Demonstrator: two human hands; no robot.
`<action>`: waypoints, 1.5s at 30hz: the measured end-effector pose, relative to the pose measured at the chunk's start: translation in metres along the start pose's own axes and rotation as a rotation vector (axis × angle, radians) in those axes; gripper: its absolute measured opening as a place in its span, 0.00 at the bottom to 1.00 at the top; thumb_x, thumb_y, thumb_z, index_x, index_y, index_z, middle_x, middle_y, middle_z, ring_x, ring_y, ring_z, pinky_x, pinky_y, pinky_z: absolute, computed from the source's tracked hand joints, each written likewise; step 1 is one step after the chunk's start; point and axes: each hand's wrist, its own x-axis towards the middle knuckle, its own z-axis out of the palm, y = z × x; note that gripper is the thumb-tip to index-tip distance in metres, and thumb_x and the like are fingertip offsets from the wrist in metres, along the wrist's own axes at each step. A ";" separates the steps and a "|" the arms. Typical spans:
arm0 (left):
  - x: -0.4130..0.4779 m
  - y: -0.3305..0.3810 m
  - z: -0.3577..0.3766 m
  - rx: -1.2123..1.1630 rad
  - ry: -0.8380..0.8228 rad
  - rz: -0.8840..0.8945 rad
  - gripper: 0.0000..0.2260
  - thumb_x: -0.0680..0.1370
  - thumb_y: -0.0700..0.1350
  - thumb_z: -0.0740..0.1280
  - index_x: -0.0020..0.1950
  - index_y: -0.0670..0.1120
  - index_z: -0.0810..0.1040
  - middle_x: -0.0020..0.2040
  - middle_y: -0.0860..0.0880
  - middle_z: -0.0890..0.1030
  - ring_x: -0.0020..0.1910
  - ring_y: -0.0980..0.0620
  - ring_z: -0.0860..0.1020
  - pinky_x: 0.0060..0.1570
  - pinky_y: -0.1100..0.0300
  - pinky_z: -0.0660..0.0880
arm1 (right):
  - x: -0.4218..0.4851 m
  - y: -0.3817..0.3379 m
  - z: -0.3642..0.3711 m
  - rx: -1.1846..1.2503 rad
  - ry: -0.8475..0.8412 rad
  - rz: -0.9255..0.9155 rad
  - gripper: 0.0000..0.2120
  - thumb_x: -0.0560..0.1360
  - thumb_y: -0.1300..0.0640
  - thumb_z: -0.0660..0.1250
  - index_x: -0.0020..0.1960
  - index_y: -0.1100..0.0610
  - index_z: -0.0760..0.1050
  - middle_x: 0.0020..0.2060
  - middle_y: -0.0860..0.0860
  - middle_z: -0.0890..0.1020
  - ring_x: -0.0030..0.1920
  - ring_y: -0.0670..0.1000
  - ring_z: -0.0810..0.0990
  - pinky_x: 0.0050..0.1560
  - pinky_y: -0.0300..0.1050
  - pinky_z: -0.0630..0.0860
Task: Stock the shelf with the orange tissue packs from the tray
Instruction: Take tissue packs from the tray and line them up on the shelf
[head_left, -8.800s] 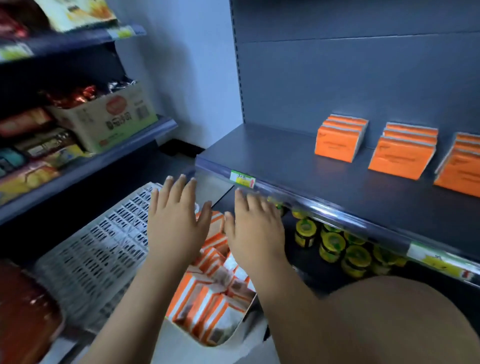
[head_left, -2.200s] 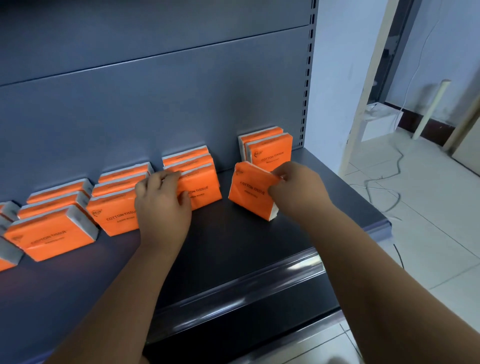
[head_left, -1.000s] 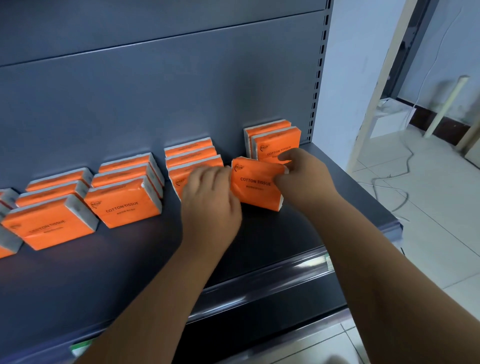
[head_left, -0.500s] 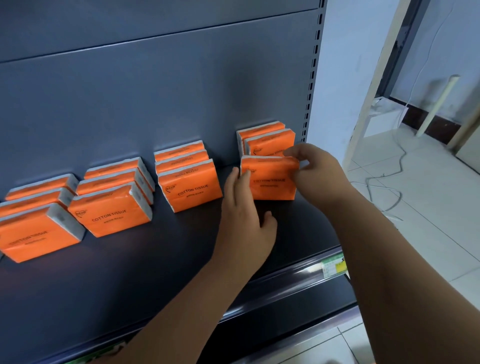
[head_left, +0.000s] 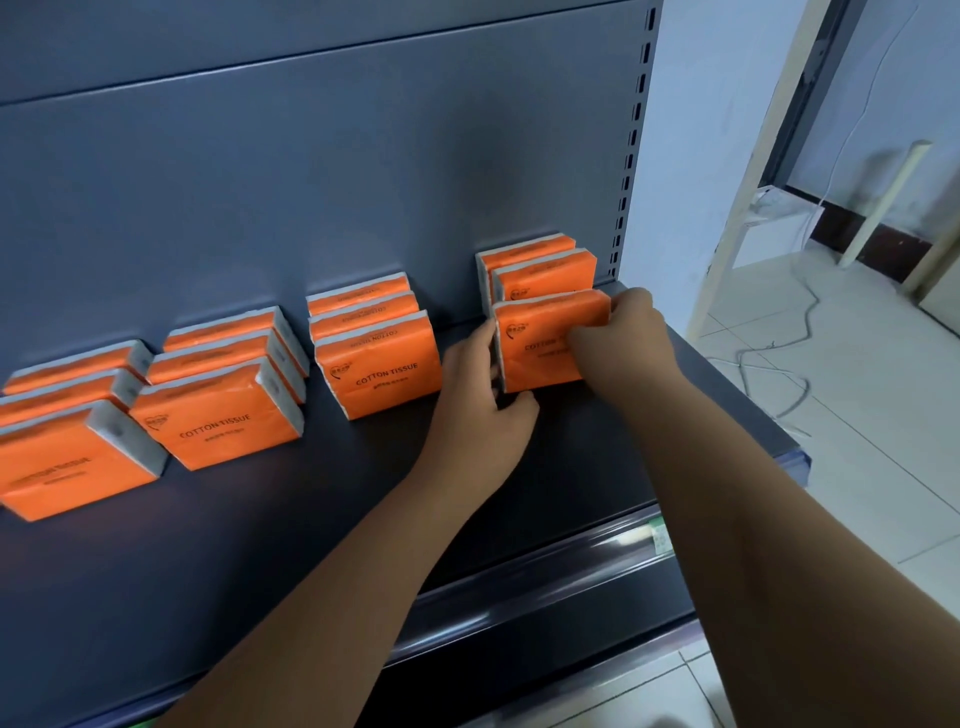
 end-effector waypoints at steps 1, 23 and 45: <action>0.001 -0.002 0.000 0.028 -0.020 -0.004 0.37 0.76 0.37 0.70 0.81 0.59 0.62 0.71 0.54 0.67 0.70 0.58 0.72 0.73 0.51 0.72 | 0.000 -0.002 0.000 -0.014 0.016 0.008 0.12 0.72 0.58 0.62 0.56 0.54 0.68 0.54 0.55 0.75 0.52 0.58 0.77 0.46 0.54 0.77; 0.009 0.000 0.006 0.127 -0.047 0.060 0.33 0.80 0.39 0.69 0.83 0.48 0.62 0.78 0.51 0.69 0.77 0.57 0.66 0.74 0.66 0.62 | -0.009 -0.012 0.009 0.365 -0.080 0.180 0.14 0.69 0.53 0.69 0.54 0.47 0.72 0.53 0.53 0.83 0.52 0.57 0.84 0.58 0.61 0.81; -0.030 0.015 -0.068 0.741 0.416 0.280 0.23 0.79 0.46 0.63 0.72 0.38 0.75 0.75 0.40 0.74 0.78 0.38 0.67 0.77 0.40 0.62 | -0.090 -0.055 0.048 -0.148 -0.160 -0.371 0.23 0.82 0.42 0.61 0.72 0.53 0.71 0.67 0.53 0.78 0.68 0.57 0.74 0.60 0.51 0.71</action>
